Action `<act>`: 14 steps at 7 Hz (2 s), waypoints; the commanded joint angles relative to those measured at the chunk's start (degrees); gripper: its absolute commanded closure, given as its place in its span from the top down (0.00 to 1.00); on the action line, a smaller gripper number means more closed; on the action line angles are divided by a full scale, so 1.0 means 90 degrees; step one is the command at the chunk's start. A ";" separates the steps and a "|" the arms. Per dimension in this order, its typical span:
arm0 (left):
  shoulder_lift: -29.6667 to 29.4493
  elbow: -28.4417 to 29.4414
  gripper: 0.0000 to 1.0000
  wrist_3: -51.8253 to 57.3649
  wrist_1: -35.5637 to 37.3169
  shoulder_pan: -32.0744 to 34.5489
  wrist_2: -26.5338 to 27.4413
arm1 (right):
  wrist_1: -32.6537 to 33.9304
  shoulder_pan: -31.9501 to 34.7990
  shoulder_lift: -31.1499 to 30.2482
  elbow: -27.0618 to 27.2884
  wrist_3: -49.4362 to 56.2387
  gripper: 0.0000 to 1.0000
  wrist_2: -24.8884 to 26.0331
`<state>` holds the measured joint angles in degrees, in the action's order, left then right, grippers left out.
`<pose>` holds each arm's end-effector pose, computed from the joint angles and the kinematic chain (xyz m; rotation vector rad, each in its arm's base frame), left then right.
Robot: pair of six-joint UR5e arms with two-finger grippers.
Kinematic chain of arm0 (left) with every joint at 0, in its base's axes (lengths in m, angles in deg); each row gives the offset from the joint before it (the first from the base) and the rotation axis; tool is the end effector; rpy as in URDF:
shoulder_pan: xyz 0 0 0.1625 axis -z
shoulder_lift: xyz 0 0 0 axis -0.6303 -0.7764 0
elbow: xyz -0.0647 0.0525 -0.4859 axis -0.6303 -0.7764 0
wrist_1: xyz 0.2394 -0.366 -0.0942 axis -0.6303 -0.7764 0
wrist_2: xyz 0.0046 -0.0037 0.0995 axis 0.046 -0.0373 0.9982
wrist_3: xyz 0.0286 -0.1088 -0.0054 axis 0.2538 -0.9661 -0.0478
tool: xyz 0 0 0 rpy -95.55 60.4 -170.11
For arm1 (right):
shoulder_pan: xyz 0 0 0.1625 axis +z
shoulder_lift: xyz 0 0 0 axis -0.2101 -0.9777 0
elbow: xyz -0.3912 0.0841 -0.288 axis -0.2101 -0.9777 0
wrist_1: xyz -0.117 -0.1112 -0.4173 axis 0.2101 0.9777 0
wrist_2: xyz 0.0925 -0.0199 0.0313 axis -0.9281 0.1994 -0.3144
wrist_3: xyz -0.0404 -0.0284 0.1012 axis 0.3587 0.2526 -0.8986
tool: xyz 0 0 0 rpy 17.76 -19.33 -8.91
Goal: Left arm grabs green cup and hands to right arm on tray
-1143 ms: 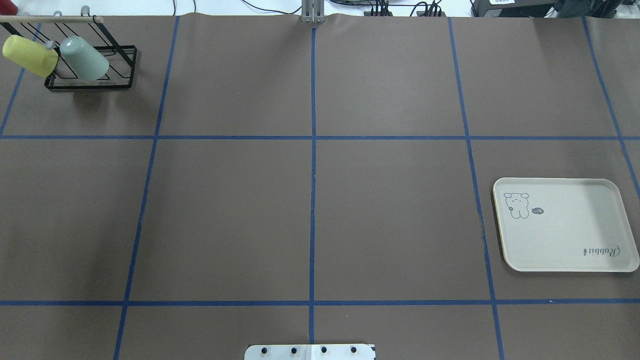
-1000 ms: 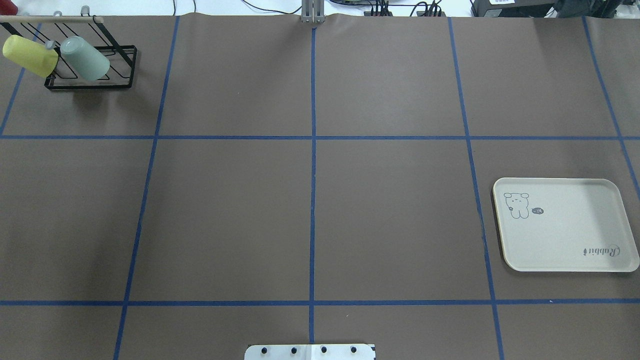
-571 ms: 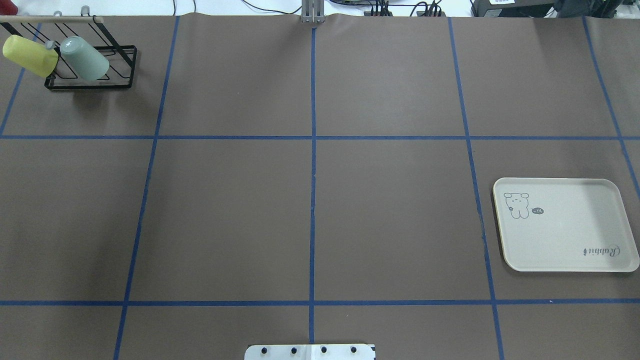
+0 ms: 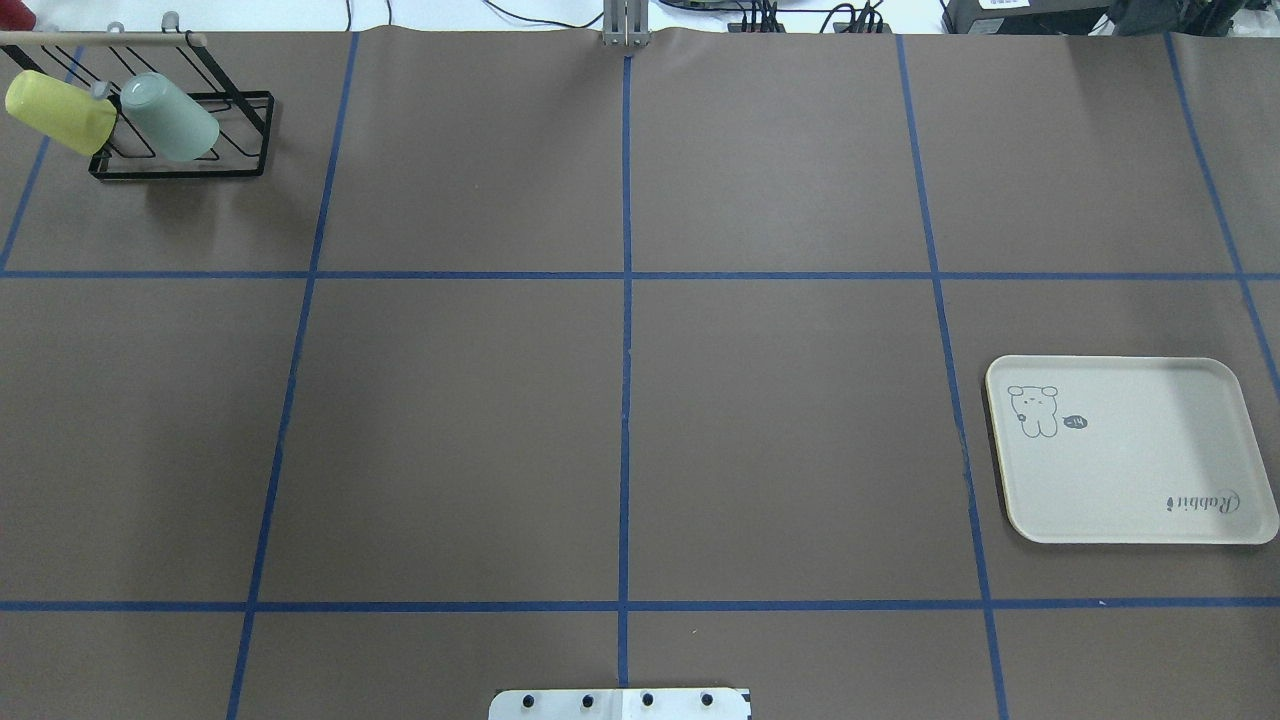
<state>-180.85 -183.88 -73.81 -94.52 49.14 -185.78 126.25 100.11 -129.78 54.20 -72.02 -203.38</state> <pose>-0.0388 -0.6150 0.5788 0.1263 0.7482 -0.0769 0.0405 -0.4882 0.7280 0.0237 -0.7400 -0.2572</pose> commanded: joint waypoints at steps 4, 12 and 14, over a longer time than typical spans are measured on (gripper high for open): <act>-0.0229 -0.0777 1.00 -0.1074 -0.1139 -0.1185 0.0149 | 0.0000 0.0000 0.0019 -0.0107 0.0009 0.99 0.0000; -0.0045 0.0503 1.00 -0.4389 -0.4922 -0.2387 0.2730 | -0.0010 0.0000 -0.0010 -0.0098 0.0010 1.00 0.0010; -0.0045 0.0493 1.00 -0.4711 -0.5106 -0.2807 0.3738 | -0.0010 0.0000 -0.0010 -0.0098 0.0000 1.00 0.0010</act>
<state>-181.29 -179.45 -114.51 -138.99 26.13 -157.59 126.16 100.11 -129.86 53.32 -71.95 -203.30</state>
